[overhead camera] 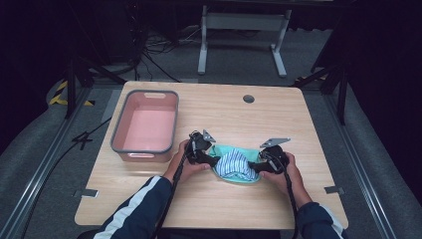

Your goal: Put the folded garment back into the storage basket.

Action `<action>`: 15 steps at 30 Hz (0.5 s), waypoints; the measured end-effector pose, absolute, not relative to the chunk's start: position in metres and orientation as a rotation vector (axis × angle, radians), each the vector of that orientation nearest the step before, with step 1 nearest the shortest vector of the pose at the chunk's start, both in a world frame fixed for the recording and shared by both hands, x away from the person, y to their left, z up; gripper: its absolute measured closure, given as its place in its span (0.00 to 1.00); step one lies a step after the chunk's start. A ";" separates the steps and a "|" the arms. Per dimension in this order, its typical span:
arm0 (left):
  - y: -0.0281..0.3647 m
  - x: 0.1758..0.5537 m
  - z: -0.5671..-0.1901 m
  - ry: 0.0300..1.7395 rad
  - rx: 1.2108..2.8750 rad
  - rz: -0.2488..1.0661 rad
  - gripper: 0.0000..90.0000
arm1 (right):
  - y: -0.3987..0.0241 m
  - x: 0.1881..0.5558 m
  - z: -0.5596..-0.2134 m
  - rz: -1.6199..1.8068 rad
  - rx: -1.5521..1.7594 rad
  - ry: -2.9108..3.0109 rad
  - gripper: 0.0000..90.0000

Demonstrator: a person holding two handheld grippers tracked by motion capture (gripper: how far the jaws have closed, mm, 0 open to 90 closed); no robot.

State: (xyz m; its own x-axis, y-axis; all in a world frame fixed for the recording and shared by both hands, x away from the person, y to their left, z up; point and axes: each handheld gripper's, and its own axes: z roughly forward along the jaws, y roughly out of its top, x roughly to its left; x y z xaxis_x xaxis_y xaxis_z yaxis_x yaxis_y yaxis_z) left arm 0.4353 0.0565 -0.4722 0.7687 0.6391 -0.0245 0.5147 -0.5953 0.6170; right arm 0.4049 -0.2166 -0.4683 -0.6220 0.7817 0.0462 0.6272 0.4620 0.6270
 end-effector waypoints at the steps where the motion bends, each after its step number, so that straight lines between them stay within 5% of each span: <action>1: 0.056 0.435 -0.472 0.858 2.343 0.264 0.29 | -0.218 0.405 -0.469 0.905 1.224 2.461 0.36; 6: 0.055 0.432 -0.472 0.845 2.354 0.274 0.28 | -0.217 0.403 -0.471 0.897 1.223 2.441 0.36; 12: 0.052 0.426 -0.470 0.789 2.370 0.250 0.42 | -0.212 0.397 -0.467 0.930 1.178 2.496 0.71; 15: 0.051 0.424 -0.469 0.781 2.372 0.241 0.49 | -0.211 0.396 -0.467 0.933 1.197 2.494 0.76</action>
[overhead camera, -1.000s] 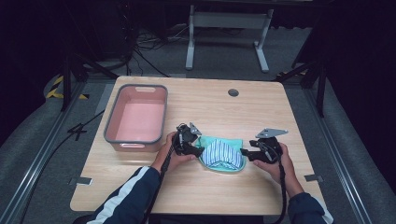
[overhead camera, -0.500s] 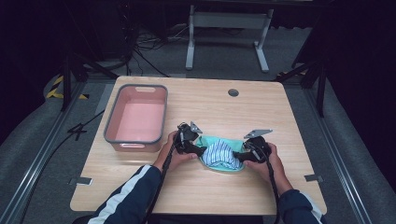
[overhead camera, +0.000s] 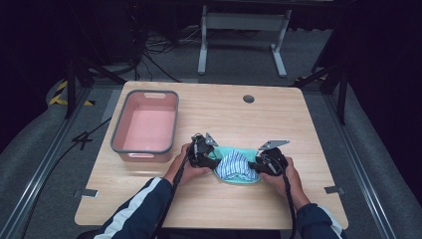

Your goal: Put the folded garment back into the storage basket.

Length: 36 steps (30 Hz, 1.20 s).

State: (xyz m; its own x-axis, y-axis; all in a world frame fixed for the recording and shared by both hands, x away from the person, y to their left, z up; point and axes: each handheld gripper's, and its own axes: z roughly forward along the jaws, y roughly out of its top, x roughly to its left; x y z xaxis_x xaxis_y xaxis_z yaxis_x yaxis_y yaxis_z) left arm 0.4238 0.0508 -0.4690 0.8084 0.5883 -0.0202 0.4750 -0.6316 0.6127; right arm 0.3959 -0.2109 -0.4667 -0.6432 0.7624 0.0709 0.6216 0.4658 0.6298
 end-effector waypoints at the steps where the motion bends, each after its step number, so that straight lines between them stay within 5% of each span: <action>1: 0.050 0.422 -0.469 0.764 2.373 0.243 0.53 | -0.211 0.396 -0.467 0.938 1.197 2.495 0.79; 4: 0.049 0.419 -0.469 0.744 2.365 0.235 0.68 | -0.212 0.395 -0.467 0.958 1.198 2.495 0.84; 12: 0.047 0.417 -0.469 0.720 2.359 0.203 0.88 | -0.214 0.392 -0.467 0.977 1.195 2.496 0.88; 36: 0.044 0.409 -0.451 0.628 2.405 0.239 0.91 | -0.219 0.383 -0.445 1.055 1.184 2.450 0.89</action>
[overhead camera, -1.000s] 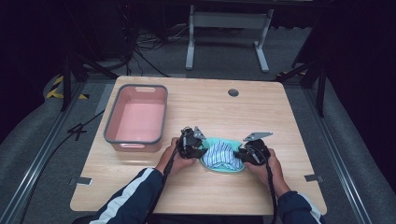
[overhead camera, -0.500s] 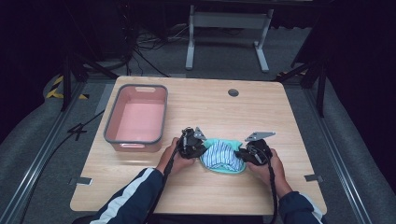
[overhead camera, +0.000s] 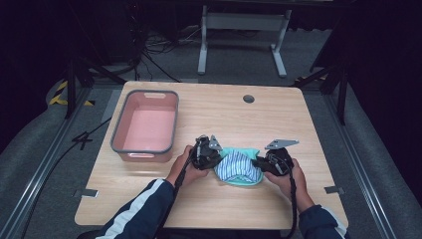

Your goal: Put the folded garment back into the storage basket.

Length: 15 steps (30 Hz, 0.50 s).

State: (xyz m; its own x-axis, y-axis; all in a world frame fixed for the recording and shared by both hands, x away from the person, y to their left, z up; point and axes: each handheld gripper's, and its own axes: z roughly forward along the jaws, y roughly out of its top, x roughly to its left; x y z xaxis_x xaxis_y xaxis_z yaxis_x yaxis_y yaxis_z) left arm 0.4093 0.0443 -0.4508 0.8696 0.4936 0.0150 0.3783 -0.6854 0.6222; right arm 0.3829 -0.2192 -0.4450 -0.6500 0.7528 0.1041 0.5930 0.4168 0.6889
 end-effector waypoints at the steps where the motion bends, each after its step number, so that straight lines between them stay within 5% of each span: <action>1: 0.045 0.409 -0.451 0.624 2.402 0.242 0.91 | -0.219 0.382 -0.444 1.056 1.182 2.450 0.89; 15: 0.059 0.410 -0.431 0.652 2.371 0.301 0.91 | -0.207 0.384 -0.428 1.088 1.149 2.426 0.89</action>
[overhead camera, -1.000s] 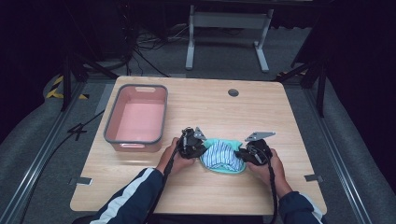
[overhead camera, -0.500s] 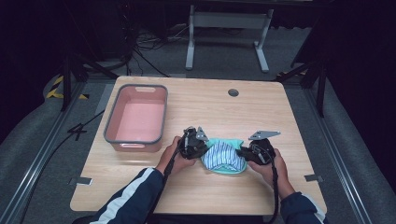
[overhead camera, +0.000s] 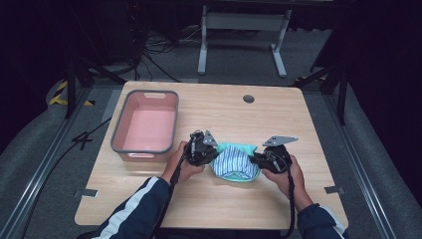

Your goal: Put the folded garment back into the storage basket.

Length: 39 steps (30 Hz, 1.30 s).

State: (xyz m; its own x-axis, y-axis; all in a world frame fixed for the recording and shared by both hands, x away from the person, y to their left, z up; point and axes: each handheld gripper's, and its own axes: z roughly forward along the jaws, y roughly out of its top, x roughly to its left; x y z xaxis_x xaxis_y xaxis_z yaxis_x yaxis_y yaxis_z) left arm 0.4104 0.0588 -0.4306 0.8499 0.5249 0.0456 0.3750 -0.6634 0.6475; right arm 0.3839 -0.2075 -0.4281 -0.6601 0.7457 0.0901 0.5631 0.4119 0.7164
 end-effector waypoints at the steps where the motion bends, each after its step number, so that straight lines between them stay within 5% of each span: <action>1: 0.059 0.410 -0.428 0.648 2.377 0.306 0.91 | -0.206 0.384 -0.427 1.092 1.146 2.427 0.89; 39: 0.144 0.414 -0.357 0.740 2.257 0.473 0.91 | -0.114 0.411 -0.344 1.107 0.920 2.439 0.89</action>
State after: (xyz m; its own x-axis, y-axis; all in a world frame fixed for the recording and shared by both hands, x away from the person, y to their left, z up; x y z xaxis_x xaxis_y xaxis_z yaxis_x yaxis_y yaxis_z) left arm 0.4143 0.1439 -0.3573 0.7696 0.6277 0.1174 0.3700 -0.5882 0.7191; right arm 0.4106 -0.1137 -0.3437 -0.7465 0.6652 -0.0147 0.4269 0.4959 0.7562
